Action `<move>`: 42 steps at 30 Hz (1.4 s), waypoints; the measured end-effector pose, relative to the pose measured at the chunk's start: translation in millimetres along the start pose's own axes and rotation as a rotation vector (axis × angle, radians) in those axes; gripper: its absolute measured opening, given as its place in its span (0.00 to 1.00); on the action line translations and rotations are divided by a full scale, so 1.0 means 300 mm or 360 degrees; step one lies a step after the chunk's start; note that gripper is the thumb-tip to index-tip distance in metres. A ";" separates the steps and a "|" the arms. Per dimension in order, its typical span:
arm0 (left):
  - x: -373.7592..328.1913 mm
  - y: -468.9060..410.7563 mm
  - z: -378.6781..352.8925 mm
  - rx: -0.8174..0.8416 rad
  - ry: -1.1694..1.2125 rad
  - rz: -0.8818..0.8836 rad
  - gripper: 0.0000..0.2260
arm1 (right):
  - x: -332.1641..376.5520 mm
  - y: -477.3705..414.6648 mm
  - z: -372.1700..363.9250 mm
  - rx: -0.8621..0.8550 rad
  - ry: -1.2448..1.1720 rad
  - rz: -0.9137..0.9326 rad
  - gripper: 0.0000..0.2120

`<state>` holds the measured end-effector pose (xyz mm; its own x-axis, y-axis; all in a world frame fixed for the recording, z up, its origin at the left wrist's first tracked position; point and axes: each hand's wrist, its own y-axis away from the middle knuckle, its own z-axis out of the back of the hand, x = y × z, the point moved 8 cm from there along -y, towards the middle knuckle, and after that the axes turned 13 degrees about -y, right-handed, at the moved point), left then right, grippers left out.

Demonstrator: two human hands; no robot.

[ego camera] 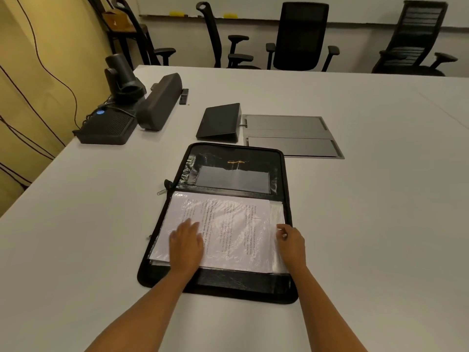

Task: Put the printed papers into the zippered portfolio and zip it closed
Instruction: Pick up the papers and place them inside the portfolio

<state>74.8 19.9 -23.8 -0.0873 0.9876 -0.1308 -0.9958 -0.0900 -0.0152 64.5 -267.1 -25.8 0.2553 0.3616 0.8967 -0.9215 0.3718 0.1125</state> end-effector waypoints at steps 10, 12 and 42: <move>0.303 0.047 0.026 0.0034 0.0137 0.0696 0.20 | -0.054 0.060 0.094 -0.0188 0.0038 -0.0027 0.17; 0.317 0.054 0.025 0.0074 0.0114 0.0785 0.19 | -0.063 0.069 0.090 -0.0182 0.0050 -0.0081 0.17; 0.101 0.291 -0.086 0.0269 0.1291 0.1512 0.28 | -0.155 0.142 0.199 -0.0741 -0.1290 -0.0573 0.31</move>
<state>-14.0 38.8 -54.7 -0.7877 0.1739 -0.5910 -0.5454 -0.6429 0.5378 -4.1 -319.2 -37.2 0.0602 -0.4657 0.8829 -0.5779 0.7049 0.4113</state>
